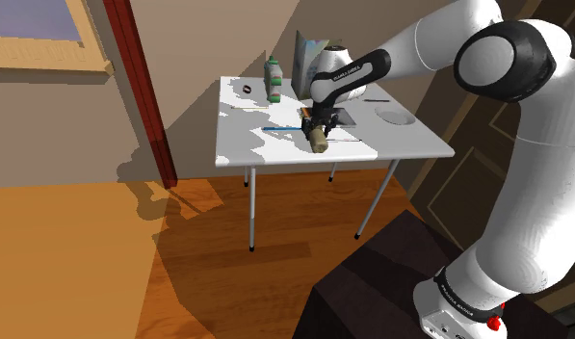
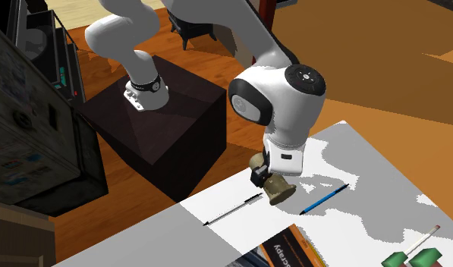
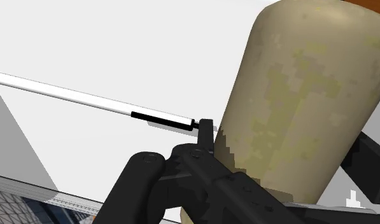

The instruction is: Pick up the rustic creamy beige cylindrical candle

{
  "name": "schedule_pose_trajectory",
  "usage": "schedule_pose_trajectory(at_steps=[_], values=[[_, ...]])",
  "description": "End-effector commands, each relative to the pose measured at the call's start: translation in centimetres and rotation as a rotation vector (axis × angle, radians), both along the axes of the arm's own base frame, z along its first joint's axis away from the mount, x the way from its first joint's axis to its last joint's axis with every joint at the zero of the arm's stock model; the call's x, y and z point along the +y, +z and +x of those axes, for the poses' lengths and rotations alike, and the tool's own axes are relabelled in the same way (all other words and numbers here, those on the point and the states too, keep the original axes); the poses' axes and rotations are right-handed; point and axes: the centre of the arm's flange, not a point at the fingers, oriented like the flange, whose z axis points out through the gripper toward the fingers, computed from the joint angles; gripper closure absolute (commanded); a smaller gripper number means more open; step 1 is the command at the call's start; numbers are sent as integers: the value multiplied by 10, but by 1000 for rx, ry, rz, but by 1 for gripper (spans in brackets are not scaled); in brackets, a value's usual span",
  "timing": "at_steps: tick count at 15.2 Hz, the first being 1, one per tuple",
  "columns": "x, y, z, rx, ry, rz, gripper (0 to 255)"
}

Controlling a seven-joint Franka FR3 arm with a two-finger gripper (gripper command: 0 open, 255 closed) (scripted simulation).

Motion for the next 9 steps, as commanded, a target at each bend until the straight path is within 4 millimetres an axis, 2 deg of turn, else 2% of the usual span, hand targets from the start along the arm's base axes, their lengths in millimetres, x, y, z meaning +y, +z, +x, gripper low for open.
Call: schedule_pose_trajectory(at_steps=[1,9], values=[[0,-1,-1,2,1,0,255],[0,41,-1,2,1,0,255]])
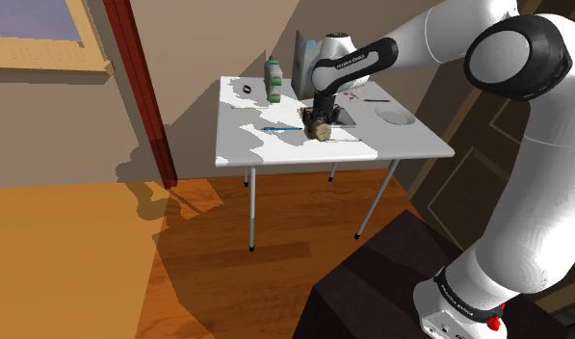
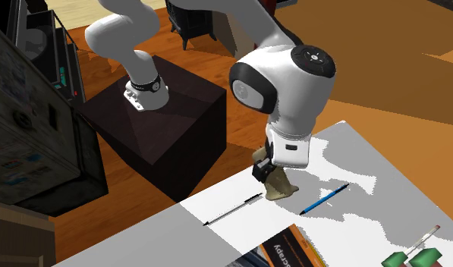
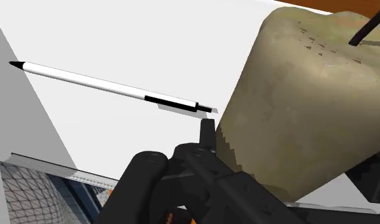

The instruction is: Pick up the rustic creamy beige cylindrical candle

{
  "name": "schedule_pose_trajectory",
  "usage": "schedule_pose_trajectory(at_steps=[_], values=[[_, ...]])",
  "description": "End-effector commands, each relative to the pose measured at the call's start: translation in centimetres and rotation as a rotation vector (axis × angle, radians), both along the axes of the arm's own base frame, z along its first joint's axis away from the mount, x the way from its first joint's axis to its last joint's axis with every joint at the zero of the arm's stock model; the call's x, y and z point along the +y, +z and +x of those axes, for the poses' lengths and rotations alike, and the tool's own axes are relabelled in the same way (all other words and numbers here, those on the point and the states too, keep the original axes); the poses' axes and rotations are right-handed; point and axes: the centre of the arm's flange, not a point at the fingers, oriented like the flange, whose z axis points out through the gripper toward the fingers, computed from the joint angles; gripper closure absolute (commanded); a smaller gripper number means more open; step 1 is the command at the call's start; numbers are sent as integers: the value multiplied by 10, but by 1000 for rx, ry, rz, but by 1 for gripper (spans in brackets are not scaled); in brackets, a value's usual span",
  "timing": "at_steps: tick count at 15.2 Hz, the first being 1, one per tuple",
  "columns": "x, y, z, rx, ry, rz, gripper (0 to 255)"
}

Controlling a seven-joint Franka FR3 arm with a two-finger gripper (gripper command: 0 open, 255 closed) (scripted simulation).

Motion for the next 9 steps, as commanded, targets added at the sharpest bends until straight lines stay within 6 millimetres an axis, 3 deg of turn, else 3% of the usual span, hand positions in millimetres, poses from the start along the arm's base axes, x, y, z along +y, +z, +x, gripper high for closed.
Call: schedule_pose_trajectory(at_steps=[1,7,9], values=[[-1,12,0,0,0,0,255],[-1,43,0,0,0,0,255],[-1,44,0,0,0,0,255]])
